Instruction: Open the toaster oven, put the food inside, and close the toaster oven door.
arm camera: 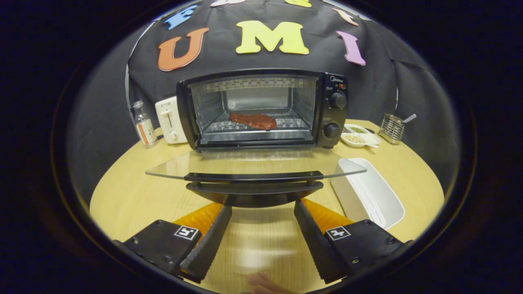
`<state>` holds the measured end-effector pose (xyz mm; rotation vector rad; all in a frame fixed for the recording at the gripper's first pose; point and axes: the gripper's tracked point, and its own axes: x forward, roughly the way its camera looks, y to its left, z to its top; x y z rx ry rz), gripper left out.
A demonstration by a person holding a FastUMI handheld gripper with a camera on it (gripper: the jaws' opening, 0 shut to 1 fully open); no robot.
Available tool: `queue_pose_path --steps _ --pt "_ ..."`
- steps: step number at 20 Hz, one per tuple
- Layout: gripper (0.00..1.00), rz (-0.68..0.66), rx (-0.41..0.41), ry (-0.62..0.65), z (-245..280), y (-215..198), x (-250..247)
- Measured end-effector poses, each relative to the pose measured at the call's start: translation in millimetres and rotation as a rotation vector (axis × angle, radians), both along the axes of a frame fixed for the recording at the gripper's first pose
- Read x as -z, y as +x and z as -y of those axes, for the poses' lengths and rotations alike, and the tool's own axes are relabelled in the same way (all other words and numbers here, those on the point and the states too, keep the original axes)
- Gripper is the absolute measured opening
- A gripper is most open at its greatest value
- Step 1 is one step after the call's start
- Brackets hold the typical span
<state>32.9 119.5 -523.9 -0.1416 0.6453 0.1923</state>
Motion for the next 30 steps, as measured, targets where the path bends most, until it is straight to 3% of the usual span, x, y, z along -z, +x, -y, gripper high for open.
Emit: queue_pose_path --steps 16,20,26,30 --pt "0.99 0.193 -0.059 -0.076 -21.3 87.1 -101.2" --pt "0.99 0.323 -0.074 -0.045 -32.2 104.4 -174.8" --pt "1.0 0.62 -0.059 0.082 -22.4 37.8 -361.3" --pt "1.0 0.65 -0.083 0.095 -9.0 -28.0 -431.8"
